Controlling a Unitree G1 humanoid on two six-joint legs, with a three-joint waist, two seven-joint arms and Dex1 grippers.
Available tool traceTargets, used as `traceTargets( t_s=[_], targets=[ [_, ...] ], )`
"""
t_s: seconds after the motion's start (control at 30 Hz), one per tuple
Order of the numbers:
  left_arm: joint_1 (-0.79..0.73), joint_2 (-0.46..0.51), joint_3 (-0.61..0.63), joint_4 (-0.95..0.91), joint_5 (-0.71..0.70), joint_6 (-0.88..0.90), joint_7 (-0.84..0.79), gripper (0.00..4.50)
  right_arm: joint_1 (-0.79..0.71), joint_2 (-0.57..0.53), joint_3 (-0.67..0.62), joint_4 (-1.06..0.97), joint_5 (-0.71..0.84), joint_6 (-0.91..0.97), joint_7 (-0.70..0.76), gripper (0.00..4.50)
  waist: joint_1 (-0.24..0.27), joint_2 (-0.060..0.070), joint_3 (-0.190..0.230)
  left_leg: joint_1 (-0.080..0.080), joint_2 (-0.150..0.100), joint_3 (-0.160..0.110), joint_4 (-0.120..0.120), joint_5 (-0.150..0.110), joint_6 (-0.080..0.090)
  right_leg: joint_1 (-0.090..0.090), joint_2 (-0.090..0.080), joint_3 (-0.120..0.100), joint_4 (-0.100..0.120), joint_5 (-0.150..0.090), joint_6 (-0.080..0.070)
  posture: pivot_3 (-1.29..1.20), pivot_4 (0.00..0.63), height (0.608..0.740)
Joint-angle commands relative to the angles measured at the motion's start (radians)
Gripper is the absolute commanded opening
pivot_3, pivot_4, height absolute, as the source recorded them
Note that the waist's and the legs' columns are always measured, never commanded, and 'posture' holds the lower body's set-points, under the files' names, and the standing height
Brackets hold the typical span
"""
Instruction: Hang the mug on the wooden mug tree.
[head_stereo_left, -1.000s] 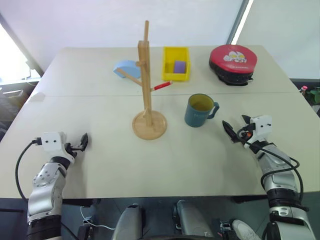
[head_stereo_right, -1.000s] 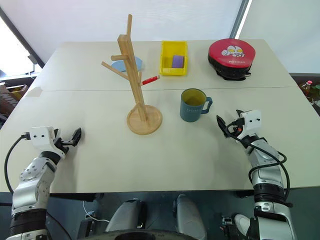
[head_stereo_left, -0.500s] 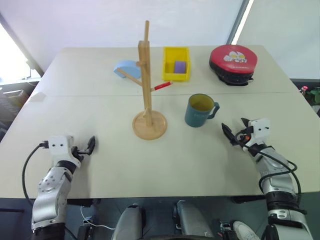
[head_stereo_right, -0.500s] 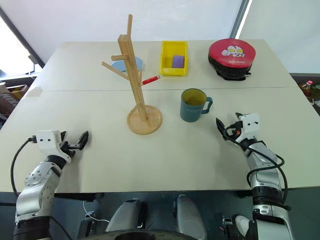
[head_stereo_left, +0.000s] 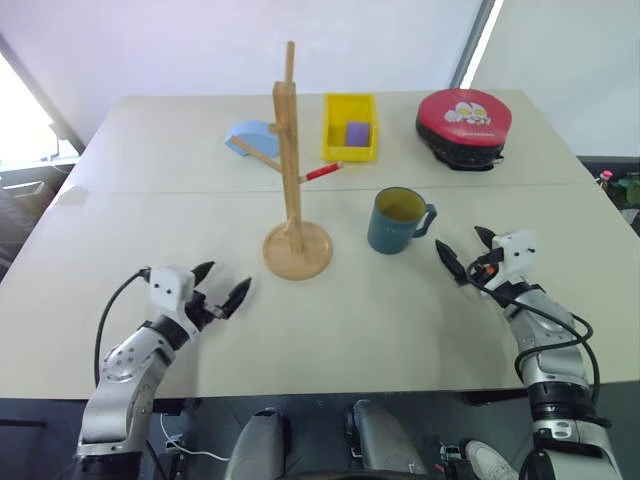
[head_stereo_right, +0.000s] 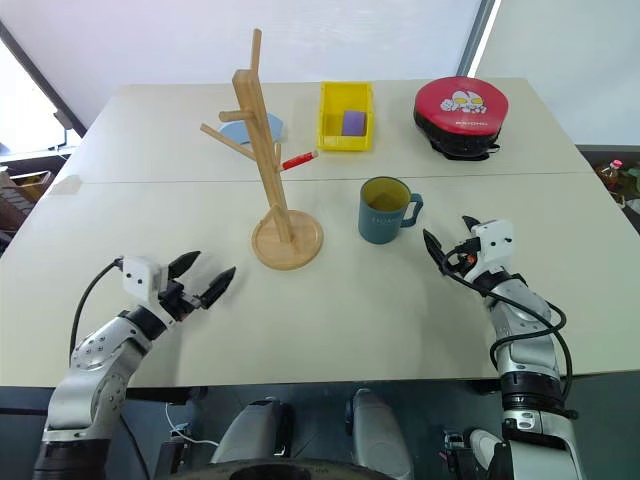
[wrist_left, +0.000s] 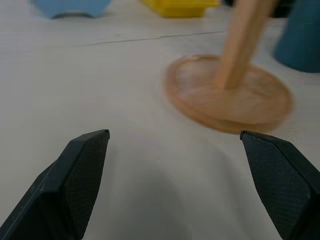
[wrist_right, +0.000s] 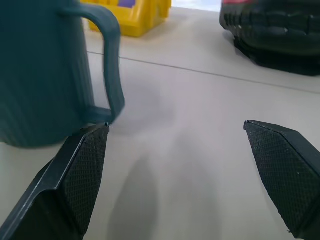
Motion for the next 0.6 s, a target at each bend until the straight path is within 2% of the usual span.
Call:
traceTargets(
  t_s=[0.03, 0.6],
  targets=[
    [0.015, 0.036, -0.042, -0.071, -0.019, -0.016, -0.082, 4.50, -0.047, 0.003, -0.006, 0.000, 0.005, -0.016, -0.008, 4.48, 0.000, 0.000, 0.000, 0.000, 0.000, 0.000, 0.000, 0.000, 0.000, 0.000, 0.000, 0.000, 0.000, 0.000, 0.000, 0.00, 0.150, 0.740],
    [-0.008, 0.028, -0.077, -0.087, -0.034, -0.022, -0.099, 4.50, -0.195, 0.021, 0.035, 0.155, -0.017, -0.083, 0.026, 4.48, -0.001, 0.000, 0.000, 0.000, 0.000, 0.000, 0.000, 0.000, 0.000, 0.000, 0.001, 0.000, 0.000, 0.000, 0.000, 0.00, 0.150, 0.740]
  ],
)
